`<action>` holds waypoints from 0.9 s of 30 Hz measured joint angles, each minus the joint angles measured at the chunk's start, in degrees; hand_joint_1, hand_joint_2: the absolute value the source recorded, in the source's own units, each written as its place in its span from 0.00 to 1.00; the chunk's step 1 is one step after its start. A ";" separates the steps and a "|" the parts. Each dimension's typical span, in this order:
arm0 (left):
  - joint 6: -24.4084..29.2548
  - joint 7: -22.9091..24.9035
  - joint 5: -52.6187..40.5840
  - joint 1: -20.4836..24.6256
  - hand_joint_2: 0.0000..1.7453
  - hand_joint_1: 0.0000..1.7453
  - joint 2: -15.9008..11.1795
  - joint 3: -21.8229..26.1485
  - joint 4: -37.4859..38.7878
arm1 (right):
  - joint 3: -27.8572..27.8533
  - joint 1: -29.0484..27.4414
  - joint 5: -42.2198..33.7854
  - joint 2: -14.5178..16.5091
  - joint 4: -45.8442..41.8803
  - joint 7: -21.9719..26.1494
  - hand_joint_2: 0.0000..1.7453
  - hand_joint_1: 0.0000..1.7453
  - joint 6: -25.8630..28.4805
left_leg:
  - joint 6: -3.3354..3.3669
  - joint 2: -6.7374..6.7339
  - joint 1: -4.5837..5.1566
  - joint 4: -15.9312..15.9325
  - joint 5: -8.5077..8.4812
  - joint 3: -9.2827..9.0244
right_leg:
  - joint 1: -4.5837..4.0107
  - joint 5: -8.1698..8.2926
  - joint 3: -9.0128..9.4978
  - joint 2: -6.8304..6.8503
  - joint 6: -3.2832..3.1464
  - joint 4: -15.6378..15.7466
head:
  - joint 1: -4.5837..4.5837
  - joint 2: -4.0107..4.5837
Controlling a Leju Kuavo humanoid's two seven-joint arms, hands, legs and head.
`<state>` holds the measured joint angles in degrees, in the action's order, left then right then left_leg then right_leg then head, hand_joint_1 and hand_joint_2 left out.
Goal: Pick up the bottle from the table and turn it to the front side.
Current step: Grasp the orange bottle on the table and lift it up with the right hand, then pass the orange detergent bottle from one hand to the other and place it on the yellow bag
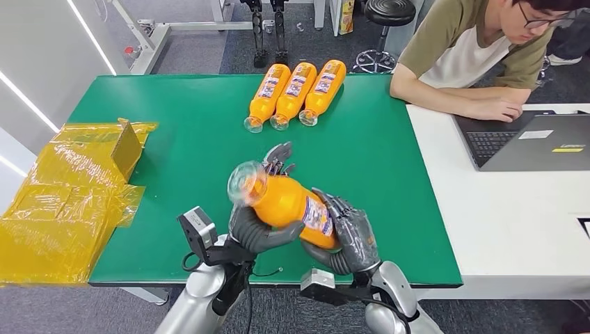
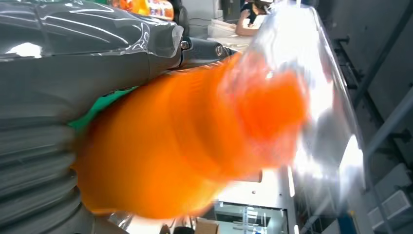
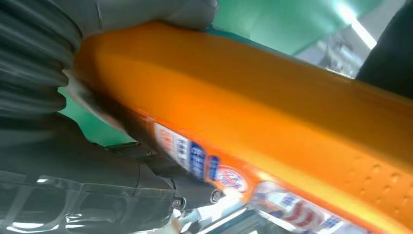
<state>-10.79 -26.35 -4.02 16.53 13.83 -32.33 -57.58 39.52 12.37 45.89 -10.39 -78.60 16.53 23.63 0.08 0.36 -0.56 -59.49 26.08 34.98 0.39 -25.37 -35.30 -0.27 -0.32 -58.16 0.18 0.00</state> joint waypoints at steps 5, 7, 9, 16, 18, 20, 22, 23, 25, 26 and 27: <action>1.61 -0.73 1.07 0.25 1.00 0.00 -0.21 -0.02 1.70 | 0.13 -0.16 1.76 -0.56 0.50 -1.42 1.00 1.00 -2.69 | 0.00 -0.02 0.00 0.00 0.00 0.01 | 0.00 0.00 -0.02 -0.01 0.00 0.00 | 0.01 0.00; 2.55 -0.77 1.42 0.08 1.00 0.00 -0.27 -0.02 1.85 | 0.07 -0.36 2.74 -0.79 0.51 -2.19 1.00 1.00 -3.45 | 0.00 -0.01 0.00 0.00 0.00 0.01 | 0.00 0.00 -0.02 -0.01 0.00 0.00 | 0.00 0.00; 3.05 -0.77 1.63 -0.17 1.00 0.00 -0.33 -0.01 1.87 | 0.02 -0.55 3.42 -0.96 0.51 -2.61 1.00 1.00 -3.82 | 0.00 -0.02 0.00 0.00 0.00 0.01 | 0.00 0.00 -0.02 -0.02 0.00 0.01 | 0.00 0.00; 3.16 -0.77 1.77 -0.44 1.00 0.00 -0.50 0.00 1.87 | 0.00 -0.80 3.68 -1.16 0.51 -2.74 1.00 1.00 -3.99 | 0.00 -0.02 0.00 0.00 0.00 0.01 | 0.00 0.00 -0.02 -0.02 0.00 0.01 | 0.02 0.00; 3.16 -0.77 1.77 -0.45 1.00 0.00 -0.58 -0.01 1.87 | 0.00 -0.81 3.68 -1.17 0.51 -2.74 1.00 1.00 -4.07 | 0.00 -0.02 0.00 0.00 0.00 0.01 | 0.00 0.00 -0.02 -0.02 0.00 0.00 | 0.01 0.00; 3.48 -0.77 1.78 -0.46 1.00 0.00 -0.63 -0.01 1.87 | -0.01 -0.82 3.76 -1.17 0.52 -2.80 1.00 1.00 -4.24 | 0.00 -0.02 0.00 0.00 0.00 0.01 | 0.00 0.00 -0.02 -0.01 0.00 0.00 | -0.01 0.00; 4.34 -0.72 1.91 -0.52 1.00 0.00 -0.65 -0.01 1.87 | -0.03 -0.82 4.00 -1.17 0.55 -2.98 1.00 1.00 -4.78 | 0.00 -0.02 0.00 0.00 0.00 0.01 | 0.00 0.00 -0.02 -0.01 0.00 0.00 | 0.00 0.00; 4.82 -0.66 2.00 -0.58 1.00 0.00 -0.65 -0.01 1.87 | -0.05 -0.80 4.22 -1.17 0.56 -3.13 1.00 1.00 -5.16 | 0.00 -0.02 0.00 0.00 0.00 0.01 | 0.00 0.00 -0.02 -0.01 0.00 0.00 | 0.01 0.00; 5.64 -0.32 2.12 -0.75 1.00 0.00 -0.65 0.00 1.83 | -0.13 -0.72 4.73 -1.17 0.57 -3.50 1.00 1.00 -6.06 | 0.00 -0.02 0.00 0.00 0.00 0.02 | 0.00 0.00 -0.02 -0.01 0.00 0.00 | 0.01 0.00; 5.97 -0.08 2.16 -0.86 1.00 0.00 -0.65 0.01 1.76 | -0.17 -0.65 4.93 -1.17 0.57 -3.67 1.00 1.00 -6.49 | 0.00 -0.01 0.00 0.00 0.00 0.02 | 0.00 0.00 -0.01 -0.01 0.00 0.00 | 0.00 0.00; 6.26 0.20 2.19 -0.97 1.00 0.08 -0.64 0.01 1.65 | -0.22 -0.59 5.07 -1.17 0.57 -3.78 1.00 1.00 -6.90 | 0.00 -0.01 0.00 0.00 0.00 0.02 | 0.00 0.00 -0.01 -0.01 0.00 0.00 | -0.01 0.00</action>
<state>-4.53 -26.15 -1.83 15.56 13.19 -32.32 -55.93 39.30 11.79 50.97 -11.56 -78.03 12.75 16.72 0.08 0.35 -0.57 -59.48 26.08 35.00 0.39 -25.37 -35.31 -0.28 -0.32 -58.17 0.17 0.00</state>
